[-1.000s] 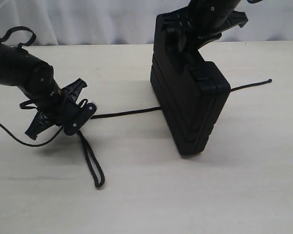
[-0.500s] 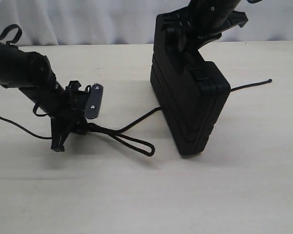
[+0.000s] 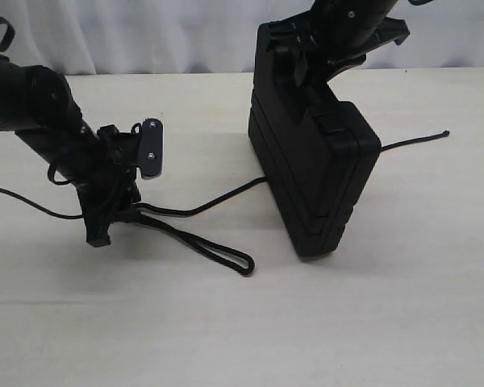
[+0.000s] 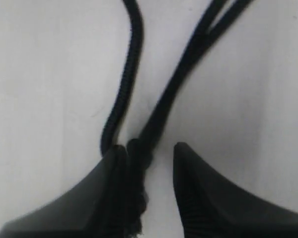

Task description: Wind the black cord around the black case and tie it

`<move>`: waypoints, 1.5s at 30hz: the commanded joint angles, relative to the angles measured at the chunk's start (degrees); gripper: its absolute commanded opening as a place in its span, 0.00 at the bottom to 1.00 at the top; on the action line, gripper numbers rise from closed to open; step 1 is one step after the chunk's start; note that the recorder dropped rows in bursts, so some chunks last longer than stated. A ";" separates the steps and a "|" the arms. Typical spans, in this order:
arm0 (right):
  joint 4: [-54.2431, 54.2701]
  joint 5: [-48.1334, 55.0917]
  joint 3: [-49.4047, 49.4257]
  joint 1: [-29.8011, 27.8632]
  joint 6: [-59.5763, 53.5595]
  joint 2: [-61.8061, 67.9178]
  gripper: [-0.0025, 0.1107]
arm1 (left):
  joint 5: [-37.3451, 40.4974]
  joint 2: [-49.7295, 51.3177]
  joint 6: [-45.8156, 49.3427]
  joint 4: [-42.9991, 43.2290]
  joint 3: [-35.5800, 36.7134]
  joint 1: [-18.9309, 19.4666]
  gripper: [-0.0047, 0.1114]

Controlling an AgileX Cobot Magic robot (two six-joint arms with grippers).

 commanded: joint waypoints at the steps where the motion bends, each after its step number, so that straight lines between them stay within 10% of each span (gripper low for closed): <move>1: 0.47 1.44 0.00 0.13 -0.96 -0.39 0.06 | 6.65 -0.38 13.69 -0.58 0.08 -0.32 0.30; 20: 0.47 1.66 0.00 0.13 -0.89 -0.39 0.06 | -2.98 4.31 18.19 -0.35 0.08 -0.32 0.41; 30: 0.47 1.43 0.00 0.13 -0.89 -0.39 0.06 | -3.00 4.31 18.19 -0.35 0.08 -0.32 0.04; 45: 0.47 1.43 0.00 0.13 -1.13 -0.39 0.06 | -3.77 -2.98 10.73 -12.07 0.08 -0.08 0.04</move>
